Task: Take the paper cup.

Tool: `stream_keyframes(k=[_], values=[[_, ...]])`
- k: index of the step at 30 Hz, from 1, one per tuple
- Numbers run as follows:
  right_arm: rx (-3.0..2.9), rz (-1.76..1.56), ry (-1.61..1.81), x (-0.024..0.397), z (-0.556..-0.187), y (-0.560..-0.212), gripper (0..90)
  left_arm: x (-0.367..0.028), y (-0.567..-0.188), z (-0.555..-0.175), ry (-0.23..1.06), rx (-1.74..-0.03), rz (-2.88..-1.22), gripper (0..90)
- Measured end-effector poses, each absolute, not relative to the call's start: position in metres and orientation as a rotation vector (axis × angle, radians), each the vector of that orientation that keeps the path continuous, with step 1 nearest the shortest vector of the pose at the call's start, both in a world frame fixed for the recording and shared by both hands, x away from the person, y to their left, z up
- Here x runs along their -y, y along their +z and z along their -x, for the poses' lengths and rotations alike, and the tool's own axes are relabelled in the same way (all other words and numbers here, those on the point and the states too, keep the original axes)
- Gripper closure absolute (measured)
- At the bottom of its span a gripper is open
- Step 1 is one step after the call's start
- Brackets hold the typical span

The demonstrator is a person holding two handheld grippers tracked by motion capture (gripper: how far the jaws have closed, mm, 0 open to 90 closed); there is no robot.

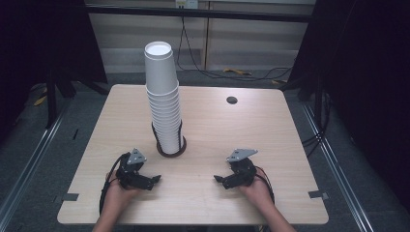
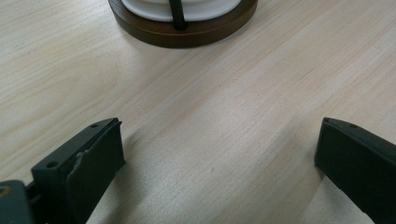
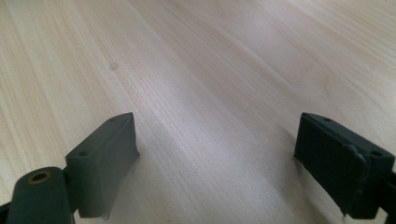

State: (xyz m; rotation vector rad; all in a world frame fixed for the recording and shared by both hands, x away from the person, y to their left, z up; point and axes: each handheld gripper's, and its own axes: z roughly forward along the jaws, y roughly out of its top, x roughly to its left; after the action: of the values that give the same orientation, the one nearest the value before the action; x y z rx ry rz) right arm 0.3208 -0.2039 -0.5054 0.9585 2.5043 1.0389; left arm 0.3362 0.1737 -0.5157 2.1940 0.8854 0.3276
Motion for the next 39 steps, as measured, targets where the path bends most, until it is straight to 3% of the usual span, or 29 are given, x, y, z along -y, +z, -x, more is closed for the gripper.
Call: stream_keyframes(k=[10, 17, 28, 32, 39], values=[[-2.499, -0.965, 1.033, 0.204, -0.320, -0.505, 12.3, -0.178, -0.512, -0.332, 0.277, -0.875, -2.151, 1.1], [-2.486, -1.111, 1.120, 0.200, -0.323, -0.496, 15.7, -0.190, -0.468, -0.335, 0.261, -0.829, -2.022, 1.0], [-2.433, -0.975, 1.221, 0.166, -0.349, -0.426, 15.8, -0.207, -0.383, -0.356, 0.262, -0.814, -1.960, 0.9], [-2.413, -0.948, 1.261, 0.154, -0.358, -0.401, 15.8, -0.210, -0.347, -0.365, 0.331, -0.784, -1.953, 0.9], [-2.403, -0.907, 1.280, 0.135, -0.373, -0.365, 14.9, -0.208, -0.308, -0.380, 0.335, -0.765, -1.944, 0.9]])
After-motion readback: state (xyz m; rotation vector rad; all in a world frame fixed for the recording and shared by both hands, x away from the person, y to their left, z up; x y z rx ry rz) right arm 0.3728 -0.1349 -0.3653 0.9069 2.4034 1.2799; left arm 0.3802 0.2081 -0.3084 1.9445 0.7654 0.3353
